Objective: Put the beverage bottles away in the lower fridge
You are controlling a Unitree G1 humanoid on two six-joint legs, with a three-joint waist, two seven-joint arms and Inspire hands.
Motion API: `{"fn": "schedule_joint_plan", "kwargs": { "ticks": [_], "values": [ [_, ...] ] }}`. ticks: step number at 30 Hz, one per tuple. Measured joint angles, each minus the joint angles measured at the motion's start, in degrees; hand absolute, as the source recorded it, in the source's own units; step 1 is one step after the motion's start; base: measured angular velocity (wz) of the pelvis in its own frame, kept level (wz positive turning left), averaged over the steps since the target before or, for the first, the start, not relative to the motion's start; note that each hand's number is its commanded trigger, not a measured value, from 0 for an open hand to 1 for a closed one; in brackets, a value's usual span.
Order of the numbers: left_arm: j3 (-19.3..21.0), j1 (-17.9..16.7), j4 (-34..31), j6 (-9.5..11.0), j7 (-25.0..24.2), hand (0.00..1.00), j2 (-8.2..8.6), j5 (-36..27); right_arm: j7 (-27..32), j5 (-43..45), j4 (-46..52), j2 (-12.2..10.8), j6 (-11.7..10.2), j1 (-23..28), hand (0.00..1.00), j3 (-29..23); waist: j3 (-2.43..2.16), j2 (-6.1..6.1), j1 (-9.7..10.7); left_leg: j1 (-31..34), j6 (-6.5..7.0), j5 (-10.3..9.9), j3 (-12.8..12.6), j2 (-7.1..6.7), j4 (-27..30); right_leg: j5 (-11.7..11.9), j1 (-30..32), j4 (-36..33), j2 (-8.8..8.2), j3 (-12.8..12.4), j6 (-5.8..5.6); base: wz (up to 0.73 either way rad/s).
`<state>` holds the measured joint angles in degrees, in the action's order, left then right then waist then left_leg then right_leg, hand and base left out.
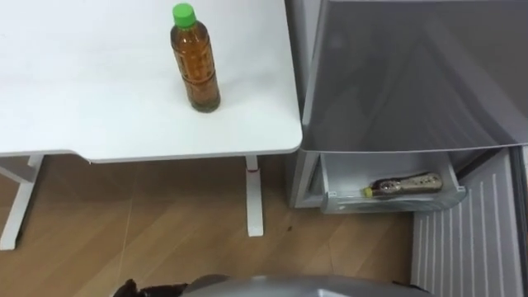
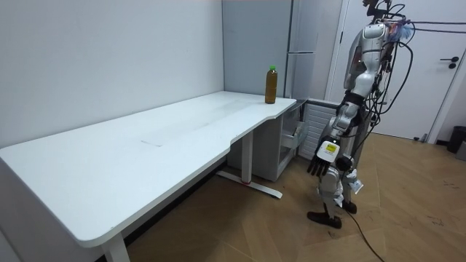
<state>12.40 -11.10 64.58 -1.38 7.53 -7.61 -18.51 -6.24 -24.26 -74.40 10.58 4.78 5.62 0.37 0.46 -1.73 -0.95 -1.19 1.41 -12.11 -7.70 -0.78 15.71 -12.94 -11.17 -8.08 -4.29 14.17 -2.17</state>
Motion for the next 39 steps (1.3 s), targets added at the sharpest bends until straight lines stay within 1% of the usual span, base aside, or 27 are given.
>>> {"fn": "schedule_joint_plan", "kwargs": {
  "ticks": [1,3,5,6,8,9,10,11,13,14,15,17,19,20,22,23,24,25,26,28,29,31,32,34,35,37,39],
  "values": [
    [1.17,0.01,-0.45,-0.01,1.27,0.0,0.09,-1.32,0.05,-0.01,0.05,-0.04,0.03,0.09,0.0,0.02,0.0,0.02,-0.34,-0.01,-0.04,-0.12,-0.01,0.0,-0.01,0.0,0.04,-0.06,0.0,-0.04,0.0,-0.05],
    [2.29,0.06,-1.74,0.02,3.73,0.0,0.15,-3.43,0.4,0.02,0.14,-0.04,0.1,0.17,0.0,0.04,-0.18,0.3,-0.91,-0.11,-0.05,-0.22,0.01,-0.01,-0.09,0.0,-0.06,-0.15,0.0,-0.03,0.0,0.0],
    [3.59,0.24,-2.94,0.09,6.51,0.0,0.1,-5.45,0.81,0.43,0.19,-0.04,0.12,0.17,0.0,-0.01,-0.2,0.44,-0.94,-0.39,-0.05,-0.26,0.19,0.06,-0.09,0.0,-0.14,-0.78,-0.01,0.27,-0.01,0.06],
    [4.28,0.19,-4.2,0.17,8.57,0.0,0.16,-6.47,1.23,1.26,0.29,-0.08,0.1,0.13,0.0,-0.01,-0.27,0.7,-1.02,-0.54,-0.06,-0.3,0.32,0.08,-0.09,0.0,-0.28,-0.88,0.0,0.41,-0.01,0.05],
    [5.17,0.19,-5.98,0.42,11.29,0.0,0.22,-7.85,1.49,2.68,0.32,-0.17,0.06,0.12,0.0,-0.03,-0.19,0.67,-1.04,-0.52,-0.06,-0.31,0.35,0.07,-0.14,0.01,-0.27,-0.84,0.0,0.51,-0.02,0.0],
    [5.67,0.16,-7.29,0.63,13.13,0.0,0.25,-8.07,1.74,2.9,0.75,-0.26,0.0,0.09,0.0,-0.03,-0.15,0.63,-1.09,-0.49,-0.1,-0.35,0.37,0.08,-0.42,0.01,-0.28,-0.84,0.01,0.45,-0.01,0.0],
    [5.74,-0.19,-9.79,0.77,15.16,0.0,0.37,-8.27,1.95,3.11,1.06,-0.41,-0.18,0.23,0.0,-0.03,-0.26,0.85,-1.15,-0.46,-0.11,-0.37,0.42,0.07,-0.38,0.01,-0.25,-0.84,0.03,0.37,-0.01,0.0],
    [5.75,-0.53,-11.57,0.85,16.22,0.0,0.49,-8.31,2.05,3.13,1.16,-0.45,-0.19,0.27,0.0,-0.02,-0.26,0.82,-1.16,-0.46,-0.12,-0.37,0.43,0.07,-0.36,0.01,-0.25,-0.82,0.03,0.33,-0.01,0.0],
    [5.75,-0.72,-16.52,2.45,20.24,0.0,0.59,-8.31,2.31,3.2,1.52,-0.47,-0.27,0.41,0.0,-0.02,-0.28,0.65,-1.18,-0.51,-0.11,-0.36,0.44,0.07,-0.34,0.01,-0.25,-1.01,0.03,0.32,-0.01,0.0],
    [5.74,-0.7,-17.68,2.94,21.18,0.0,0.59,-8.31,2.29,3.32,1.59,-0.47,-0.39,0.45,0.0,-0.03,-0.29,0.65,-1.16,-0.51,-0.1,-0.35,0.44,0.06,-0.32,0.01,-0.24,-1.05,0.03,0.28,-0.01,0.0],
    [5.84,-0.53,-19.86,3.97,23.02,0.0,0.59,-8.32,2.24,3.31,1.55,-0.49,-0.62,0.52,0.0,-0.05,-0.31,0.69,-1.1,-0.41,-0.09,-0.35,0.57,0.02,-0.25,0.02,-0.24,-1.06,0.03,0.29,-0.01,0.03],
    [6.16,-0.36,-23.32,5.29,25.93,0.0,0.59,-8.47,2.06,3.31,1.5,-0.57,-1.15,0.81,0.0,-0.54,-0.35,0.75,-1.12,-0.32,-0.08,-0.34,0.87,-0.01,-0.14,0.02,-0.13,-1.36,0.03,0.32,-0.01,0.05],
    [6.28,-0.24,-26.34,7.58,29.58,0.0,0.47,-8.49,1.79,3.28,1.51,-0.56,-1.65,1.09,0.0,-0.94,-0.45,0.9,-1.09,-0.41,-0.06,-0.32,1.13,-0.02,-0.15,0.02,0.01,-1.69,0.05,0.38,-0.01,0.0],
    [6.41,-0.25,-27.19,7.83,30.43,0.0,0.48,-8.49,1.79,3.22,1.52,-0.63,-1.77,1.22,0.0,-1.23,-0.46,0.93,-1.1,-0.42,-0.06,-0.32,1.13,0.0,-0.15,0.02,0.01,-1.67,0.06,0.51,-0.01,0.0],
    [6.89,-0.39,-31.59,8.29,33.88,0.0,0.48,-8.3,2.06,3.34,1.53,-0.75,-2.11,1.53,0.0,-1.59,-0.49,1.02,-1.36,-0.36,-0.07,-0.33,1.04,0.08,-0.12,0.02,0.18,-1.68,0.13,0.58,-0.01,0.0],
    [7.11,-0.4,-32.93,8.43,34.52,0.0,0.48,-8.2,2.13,3.4,1.53,-0.79,-2.35,1.6,0.0,-1.63,-0.5,1.05,-1.43,-0.36,-0.08,-0.33,1.05,0.1,-0.13,0.02,0.18,-1.68,0.16,0.53,-0.01,0.0],
    [7.53,-0.44,-35.93,8.79,35.67,0.0,0.48,-7.72,2.29,4.15,1.54,-0.8,-2.55,1.71,0.0,-1.67,-0.6,1.14,-1.69,-0.41,-0.09,-0.34,1.09,0.1,-0.14,0.02,0.12,-1.67,0.18,0.42,-0.01,0.0],
    [7.56,-0.59,-39.22,9.6,36.75,0.0,0.48,-6.75,2.3,4.55,1.56,-0.79,-3.07,1.91,0.0,-1.74,-0.64,1.2,-2.1,-0.49,-0.09,-0.34,1.16,0.09,-0.15,0.02,0.01,-1.68,0.18,0.39,-0.01,0.0],
    [7.56,-0.68,-42.03,10.95,37.45,0.0,0.46,-5.97,2.27,4.53,1.58,-0.8,-3.7,2.17,0.0,-1.75,-0.67,1.25,-2.31,-0.6,-0.08,-0.34,1.19,0.06,-0.16,0.03,-0.12,-1.67,0.17,0.35,-0.01,0.0],
    [7.67,-0.69,-46.14,11.81,38.62,0.0,0.46,-4.15,2.07,4.29,1.55,-0.88,-4.43,2.66,0.0,-1.7,-0.6,1.31,-2.36,-1.19,-0.08,-0.33,1.23,0.02,-0.27,0.04,-0.8,-1.57,0.16,0.41,0.01,0.02],
    [7.67,-0.68,-47.65,11.85,38.99,0.0,0.46,-3.34,1.96,4.23,1.55,-0.95,-4.65,2.84,0.0,-1.7,-0.61,1.38,-2.4,-1.35,-0.09,-0.34,1.35,0.02,-0.29,0.04,-0.99,-1.62,0.17,0.49,0.01,0.07],
    [7.64,-0.6,-53.69,12.4,39.79,0.0,0.41,-0.28,1.81,4.56,1.47,-0.96,-5.06,2.76,0.0,-1.81,-0.58,1.43,-2.3,-1.28,-0.1,-0.35,1.69,-0.04,-0.28,0.04,-1.05,-1.58,0.18,0.68,0.01,0.05],
    [7.63,-0.58,-54.93,12.54,39.78,0.0,0.41,0.86,1.81,4.58,1.27,-0.96,-5.24,2.7,0.0,-1.82,-0.58,1.46,-2.27,-1.27,-0.1,-0.35,1.7,-0.04,-0.28,0.04,-1.05,-1.57,0.17,0.85,0.01,0.0],
    [7.6,-0.57,-59.67,12.86,39.62,0.0,0.39,4.96,1.81,4.64,0.99,-0.97,-5.52,2.77,0.0,-1.74,-0.58,1.5,-2.25,-1.27,-0.12,-0.32,1.73,-0.04,-0.3,0.04,-1.06,-1.52,0.17,1.06,0.01,0.0],
    [7.57,-0.56,-60.77,12.87,39.55,0.0,0.39,6.07,1.72,4.53,0.98,-0.97,-5.55,2.82,0.0,-1.66,-0.55,1.45,-2.24,-1.26,-0.14,-0.3,1.77,-0.03,-0.3,0.04,-1.06,-1.5,0.17,1.08,0.01,0.0],
    [7.38,-0.57,-64.93,12.9,39.06,0.0,0.36,11.51,0.99,4.48,0.85,-0.97,-6.04,2.81,0.0,-1.67,-0.54,1.29,-1.92,-0.88,-0.14,-0.3,2.2,-0.02,0.0,0.04,-1.02,-1.49,0.24,1.56,0.01,0.08],
    [6.93,-0.58,-67.99,12.9,38.33,0.0,0.27,12.92,0.16,4.48,0.85,-0.96,-6.08,2.83,0.0,-1.68,-0.54,1.24,-1.63,-0.89,-0.15,-0.3,2.21,-0.01,0.03,0.04,-0.99,-1.48,0.27,1.43,0.01,0.03]
  ]
}}
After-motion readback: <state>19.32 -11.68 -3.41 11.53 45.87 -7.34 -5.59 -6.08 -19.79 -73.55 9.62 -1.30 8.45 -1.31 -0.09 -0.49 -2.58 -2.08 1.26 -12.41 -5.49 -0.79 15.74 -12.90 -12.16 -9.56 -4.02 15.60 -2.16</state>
